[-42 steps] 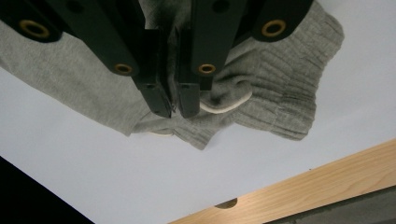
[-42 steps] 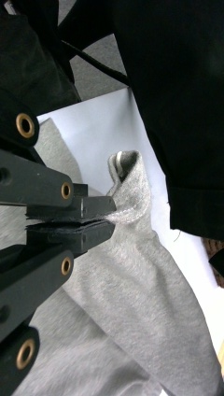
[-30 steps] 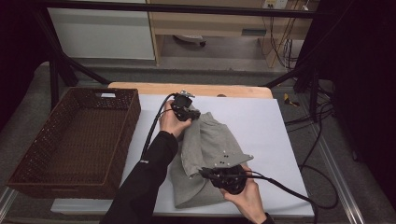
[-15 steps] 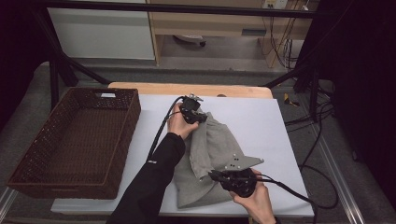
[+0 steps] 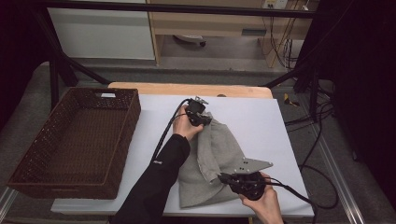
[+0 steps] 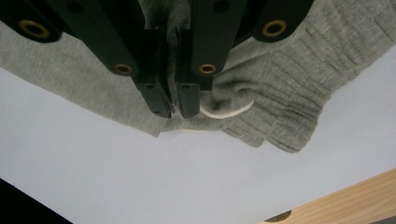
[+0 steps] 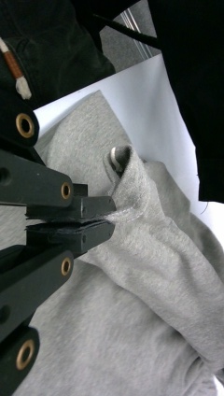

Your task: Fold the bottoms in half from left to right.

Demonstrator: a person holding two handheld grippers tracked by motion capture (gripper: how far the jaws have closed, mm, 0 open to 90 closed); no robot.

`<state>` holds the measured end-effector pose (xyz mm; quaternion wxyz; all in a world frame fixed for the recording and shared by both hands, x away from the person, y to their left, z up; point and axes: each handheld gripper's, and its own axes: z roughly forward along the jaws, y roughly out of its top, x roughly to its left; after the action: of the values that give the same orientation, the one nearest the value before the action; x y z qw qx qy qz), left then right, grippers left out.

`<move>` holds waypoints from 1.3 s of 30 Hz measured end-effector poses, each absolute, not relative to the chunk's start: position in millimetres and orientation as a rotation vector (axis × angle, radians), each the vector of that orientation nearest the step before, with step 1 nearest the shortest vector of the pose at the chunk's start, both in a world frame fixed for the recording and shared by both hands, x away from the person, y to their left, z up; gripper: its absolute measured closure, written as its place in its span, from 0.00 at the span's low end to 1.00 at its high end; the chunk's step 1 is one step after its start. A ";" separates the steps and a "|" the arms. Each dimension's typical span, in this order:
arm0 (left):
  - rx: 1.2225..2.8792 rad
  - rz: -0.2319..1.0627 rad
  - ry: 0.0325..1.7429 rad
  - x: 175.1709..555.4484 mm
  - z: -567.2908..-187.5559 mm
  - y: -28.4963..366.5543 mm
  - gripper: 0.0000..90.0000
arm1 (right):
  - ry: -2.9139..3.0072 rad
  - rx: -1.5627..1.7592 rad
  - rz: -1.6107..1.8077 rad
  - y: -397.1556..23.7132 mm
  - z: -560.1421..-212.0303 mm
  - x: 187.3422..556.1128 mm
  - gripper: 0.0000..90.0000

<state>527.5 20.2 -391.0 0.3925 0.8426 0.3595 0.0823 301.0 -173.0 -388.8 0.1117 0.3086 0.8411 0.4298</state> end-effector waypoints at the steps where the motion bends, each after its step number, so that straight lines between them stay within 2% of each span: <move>1: 2.144 0.208 0.911 527.7 -392.3 19.0 0.94 | 2.477 0.910 1.257 -174.3 -390.2 300.8 0.98; 11: 2.174 0.202 0.897 527.7 -402.0 13.3 0.91 | 2.523 0.941 1.174 -181.3 -408.6 299.6 0.97; 16: 2.144 0.179 0.901 526.3 -403.1 16.1 0.80 | 2.543 0.943 1.136 -185.0 -416.8 298.2 0.93; 18: 2.129 0.176 0.901 524.9 -401.0 18.4 0.72 | 2.527 0.947 1.148 -187.0 -415.4 297.3 0.87; 20: 2.129 0.188 0.902 523.1 -397.6 21.8 0.58 | 2.516 0.954 1.173 -189.4 -411.9 295.9 0.81; 23: 2.136 0.209 0.930 519.6 -391.2 30.2 0.40 | 2.468 0.949 1.235 -191.9 -407.2 294.8 0.63; 28: 2.105 0.206 0.946 509.8 -386.5 46.9 0.23 | 2.388 0.974 1.250 -188.4 -404.0 298.1 0.36; 30: 2.119 0.216 0.949 505.4 -386.0 53.3 0.16 | 2.380 0.981 1.241 -185.2 -404.9 300.4 0.30; 35: 2.119 0.204 0.942 492.4 -383.7 69.2 0.12 | 2.362 0.999 1.231 -178.0 -407.5 307.1 0.19; 39: 2.110 0.217 0.936 480.3 -382.1 82.7 0.11 | 2.355 1.024 1.245 -175.1 -409.8 311.4 0.17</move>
<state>480.3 82.7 -382.1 0.4002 0.8341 0.3700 0.0858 311.4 -175.1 -409.8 0.1434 0.3551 0.8166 0.4318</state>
